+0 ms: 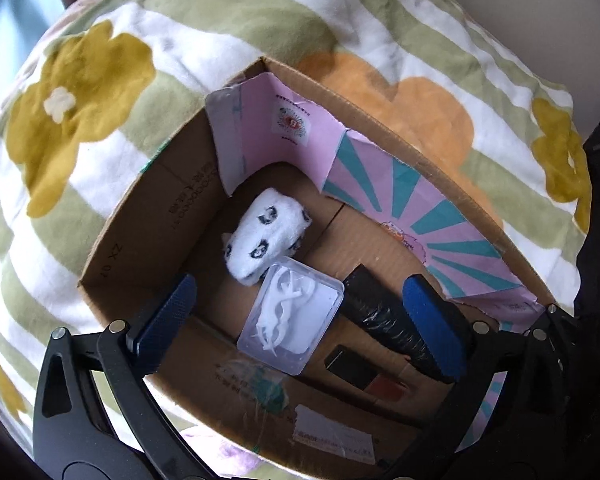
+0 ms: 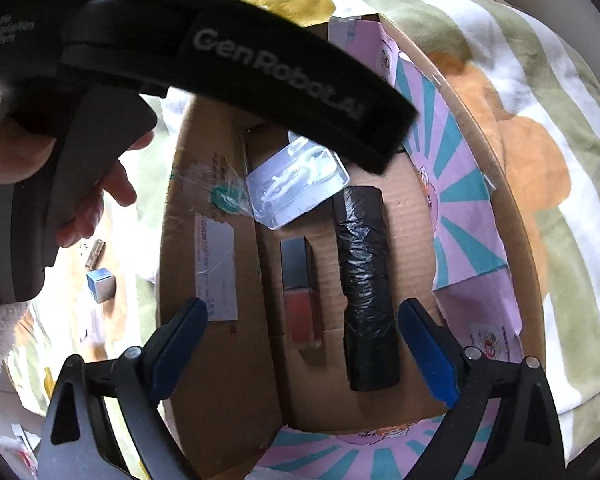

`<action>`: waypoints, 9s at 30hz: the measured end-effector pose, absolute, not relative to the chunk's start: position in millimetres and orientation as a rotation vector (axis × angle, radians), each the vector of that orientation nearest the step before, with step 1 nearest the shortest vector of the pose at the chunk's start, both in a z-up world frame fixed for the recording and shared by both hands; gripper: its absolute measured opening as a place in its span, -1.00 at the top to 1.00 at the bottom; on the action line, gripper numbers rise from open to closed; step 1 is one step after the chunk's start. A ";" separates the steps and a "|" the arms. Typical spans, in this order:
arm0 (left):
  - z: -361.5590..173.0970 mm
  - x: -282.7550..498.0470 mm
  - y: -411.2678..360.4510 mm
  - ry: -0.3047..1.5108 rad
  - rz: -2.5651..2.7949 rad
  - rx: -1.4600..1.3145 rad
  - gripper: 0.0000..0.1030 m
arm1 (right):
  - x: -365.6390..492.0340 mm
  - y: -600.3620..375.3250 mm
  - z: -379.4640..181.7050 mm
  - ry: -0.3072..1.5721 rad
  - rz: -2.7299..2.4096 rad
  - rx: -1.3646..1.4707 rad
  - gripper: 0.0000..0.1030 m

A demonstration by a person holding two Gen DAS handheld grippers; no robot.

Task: Organize objects
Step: 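Open both tools to drop the floss box and lip gloss into the box, then move both tools back toward the remaining items on the bed, then grasp the clear floss-pick box with the left tool while the right tool grasps the dark blue box, then carry the floss-pick box and dark blue box over the cardboard box, then open both tools to drop the floss-pick box and blue box inside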

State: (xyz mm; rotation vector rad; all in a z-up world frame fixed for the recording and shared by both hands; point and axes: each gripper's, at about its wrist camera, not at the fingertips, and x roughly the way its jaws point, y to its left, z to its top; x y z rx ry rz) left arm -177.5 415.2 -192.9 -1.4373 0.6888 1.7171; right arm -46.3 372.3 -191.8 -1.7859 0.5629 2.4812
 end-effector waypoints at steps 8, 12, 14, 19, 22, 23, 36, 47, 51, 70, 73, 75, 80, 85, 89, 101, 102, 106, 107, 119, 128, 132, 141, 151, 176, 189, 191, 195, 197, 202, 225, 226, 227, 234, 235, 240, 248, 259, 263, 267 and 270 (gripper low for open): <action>-187.0 -176.7 409.3 0.687 1.726 -1.442 -0.99 | -37.1 371.5 -189.1 0.551 2.476 -1.776 -0.85; -179.1 -175.6 405.5 0.679 1.733 -1.438 -0.99 | -33.8 372.0 -183.9 0.530 2.480 -1.774 -0.85; -172.8 -174.0 403.6 0.676 1.739 -1.430 -0.99 | -31.2 372.2 -177.8 0.523 2.490 -1.769 -0.85; -150.3 -169.1 393.5 0.641 1.761 -1.413 -0.99 | -23.8 369.3 -161.4 0.487 2.516 -1.768 -0.85; -134.5 -165.3 384.9 0.621 1.781 -1.403 -0.99 | -15.9 358.8 -148.2 0.461 2.537 -1.764 -0.85; -127.2 -163.1 380.3 0.615 1.793 -1.398 -0.99 | -15.6 357.0 -142.1 0.450 2.545 -1.762 -0.85; -37.4 -134.9 286.1 0.449 1.997 -1.392 -0.99 | -30.2 318.1 -79.0 0.296 2.627 -1.752 -0.85; 22.0 -97.1 153.6 0.218 2.270 -1.403 -0.99 | -33.5 270.5 -21.2 0.168 2.788 -1.659 -0.99; 32.0 -78.1 107.6 0.147 2.372 -1.414 -0.99 | -33.1 248.1 -7.5 0.122 2.841 -1.628 -0.99; 27.8 10.4 -39.0 -0.121 2.673 -1.430 -0.99 | -11.5 159.4 3.3 -0.083 3.020 -1.568 -0.99; 27.0 10.4 -41.4 -0.092 2.691 -1.422 -0.99 | -13.0 153.5 2.8 -0.106 3.044 -1.573 -0.99; 25.4 12.2 -41.6 -0.063 2.692 -1.413 -0.99 | -13.0 148.7 1.9 -0.165 3.054 -1.567 -0.99; 15.8 14.1 -41.8 -0.010 2.672 -1.408 -0.99 | -14.3 139.7 -4.3 -0.264 3.095 -1.580 -0.99; -2.8 14.1 -41.6 0.033 2.625 -1.412 -0.99 | -18.4 134.6 -17.6 -0.315 3.125 -1.596 -0.99; -26.3 9.7 -40.6 0.104 2.579 -1.398 -0.99 | -24.7 130.2 -33.5 -0.340 3.149 -1.596 -0.99; -143.7 -25.7 -26.4 0.376 2.344 -1.346 -0.99 | -58.1 103.7 -135.0 -0.535 3.202 -1.598 -0.92; -153.5 -28.7 -25.3 0.395 2.324 -1.337 -0.99 | -60.7 101.1 -144.9 -0.555 3.202 -1.601 -0.92; -196.2 -40.4 -20.4 0.479 2.246 -1.314 -0.99 | -71.7 89.8 -187.8 -0.649 3.191 -1.633 -0.77; -206.2 -43.4 -18.8 0.503 2.230 -1.303 -0.99 | -73.6 87.4 -196.8 -0.672 3.187 -1.643 -0.73; -259.3 -54.7 -1.3 0.646 2.037 -1.194 -0.99 | -82.7 71.2 -261.9 -0.874 3.160 -1.708 -0.46; -274.6 -66.8 6.6 0.644 1.952 -1.187 -0.98 | -94.8 61.0 -277.2 -0.935 3.172 -1.714 -0.15; -277.9 -69.7 6.9 0.613 1.932 -1.189 -0.94 | -99.5 57.2 -279.1 -0.957 3.182 -1.704 0.05; -278.7 -69.0 6.5 0.604 1.915 -1.182 -0.93 | -104.9 52.4 -277.9 -0.977 3.205 -1.735 0.31; -259.3 -67.0 6.2 0.570 1.944 -1.202 -0.93 | -104.9 61.4 -255.9 -0.862 3.195 -1.778 0.31; -47.6 -32.8 -23.8 0.197 2.509 -1.340 -0.93 | -58.4 119.6 -57.2 -0.104 2.932 -1.702 0.32; -8.4 13.5 -42.3 0.018 2.749 -1.408 -0.93 | -21.8 132.3 -35.2 0.006 2.830 -1.683 0.32; -4.9 14.8 -47.1 -0.013 2.763 -1.412 -0.93 | -20.0 131.1 -34.3 0.012 2.835 -1.688 0.32; -1.0 14.1 -50.6 -0.020 2.783 -1.419 -0.93 | -17.4 129.2 -28.8 0.020 2.854 -1.673 0.32; 0.4 13.1 -51.2 -0.017 2.783 -1.427 -0.93 | -16.8 129.8 -25.0 0.027 2.864 -1.659 0.32; 4.8 6.3 -50.0 -0.019 2.767 -1.428 -0.93 | -16.3 138.6 -15.0 0.060 2.874 -1.620 0.32; 16.1 -104.4 181.2 0.261 2.316 -1.223 -0.93 | 5.7 316.4 -30.6 0.301 2.507 -1.486 0.32; 12.9 -108.1 193.9 0.274 2.292 -1.223 -0.93 | 6.6 323.3 -35.8 0.313 2.487 -1.493 0.32; 7.5 -113.7 211.8 0.287 2.257 -1.225 -0.93 | 7.0 329.0 -40.8 0.323 2.471 -1.498 0.32; -32.7 -137.6 299.7 0.390 2.076 -1.241 -0.93 | 2.9 359.4 -79.6 0.381 2.382 -1.555 0.32; -39.4 -140.1 309.7 0.407 2.055 -1.243 -0.93 | 1.3 363.1 -86.3 0.389 2.374 -1.565 0.32; -81.8 -154.5 361.3 0.483 1.937 -1.275 -0.93 | -10.6 373.1 -117.9 0.411 2.351 -1.621 0.32; -156.6 -161.3 417.6 0.607 1.790 -1.304 -0.93 | -29.5 375.7 -170.0 0.438 2.353 -1.720 0.32; -204.0 -165.3 440.4 0.677 1.703 -1.339 -0.93 | -32.2 366.8 -201.5 0.426 2.376 -1.779 0.31; -204.7 -163.3 445.4 0.707 1.687 -1.326 -0.93 | -30.9 368.6 -200.2 0.452 2.378 -1.767 0.31; -198.9 -159.6 447.9 0.744 1.694 -1.304 -1.00 | -26.4 370.8 -192.6 0.496 2.397 -1.716 -0.60; -193.8 -158.9 447.1 0.756 1.700 -1.287 -1.00 | -20.5 370.2 -187.5 0.484 2.410 -1.671 -0.99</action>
